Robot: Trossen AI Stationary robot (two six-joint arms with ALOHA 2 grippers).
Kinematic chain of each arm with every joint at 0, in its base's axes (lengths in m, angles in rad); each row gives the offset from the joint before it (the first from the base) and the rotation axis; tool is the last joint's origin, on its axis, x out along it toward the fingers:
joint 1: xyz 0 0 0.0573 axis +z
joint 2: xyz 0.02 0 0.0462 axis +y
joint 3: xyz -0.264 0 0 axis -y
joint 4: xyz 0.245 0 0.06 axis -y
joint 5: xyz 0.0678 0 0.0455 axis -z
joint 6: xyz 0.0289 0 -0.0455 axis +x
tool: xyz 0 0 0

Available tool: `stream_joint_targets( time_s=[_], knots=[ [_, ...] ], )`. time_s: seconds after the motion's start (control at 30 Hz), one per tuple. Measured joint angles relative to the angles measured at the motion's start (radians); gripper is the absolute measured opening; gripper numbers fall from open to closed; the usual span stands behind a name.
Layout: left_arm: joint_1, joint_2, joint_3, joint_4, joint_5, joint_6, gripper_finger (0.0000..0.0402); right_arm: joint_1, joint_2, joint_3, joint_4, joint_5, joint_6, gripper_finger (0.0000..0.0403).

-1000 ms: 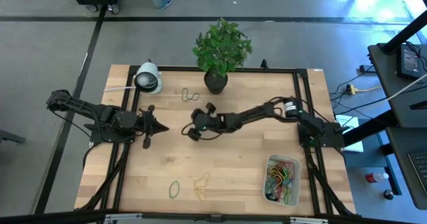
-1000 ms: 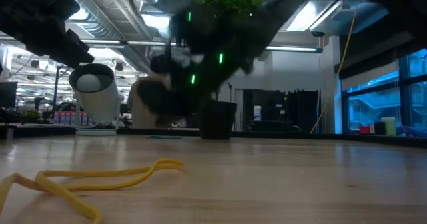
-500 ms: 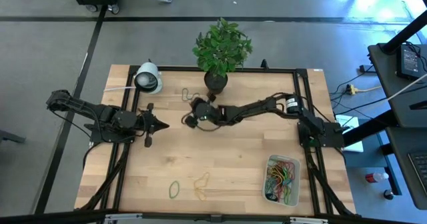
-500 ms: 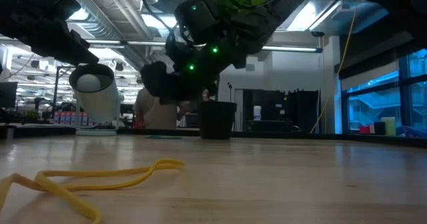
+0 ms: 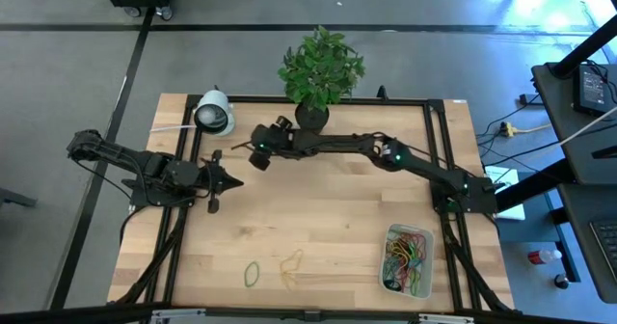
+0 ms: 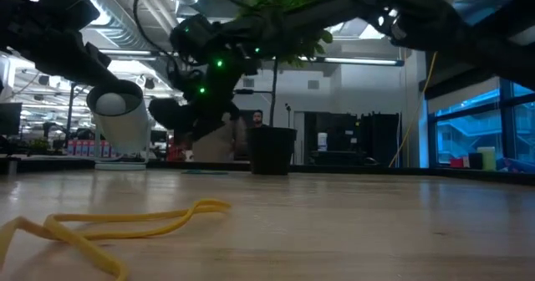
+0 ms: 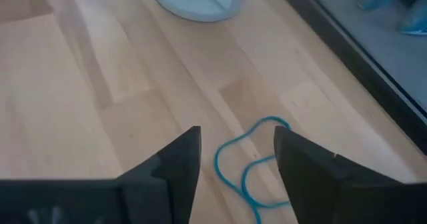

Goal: Pick and place rubber bands into bin
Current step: Put the blue rubber band into the gray bin

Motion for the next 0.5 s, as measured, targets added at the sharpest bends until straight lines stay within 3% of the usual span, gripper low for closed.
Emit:
stream_joint_targets(
  time_s=[0.1, 0.27, 0.5],
  knots=[
    [0.0, 0.0, 0.0, -0.006, 0.002, -0.001, 0.0001, -0.016, 0.008, -0.053, 0.084, -0.039, 0.029, 0.0192],
    [0.0, -0.004, 0.0, -0.02, 0.018, -0.011, 0.0001, -0.036, 0.026, -0.087, 0.064, -0.074, 0.153, 0.0185],
    [0.0, -0.004, 0.0, -0.03, 0.025, -0.018, 0.0001, -0.04, 0.057, -0.084, 0.05, -0.092, 0.161, 0.0157]
  ],
)
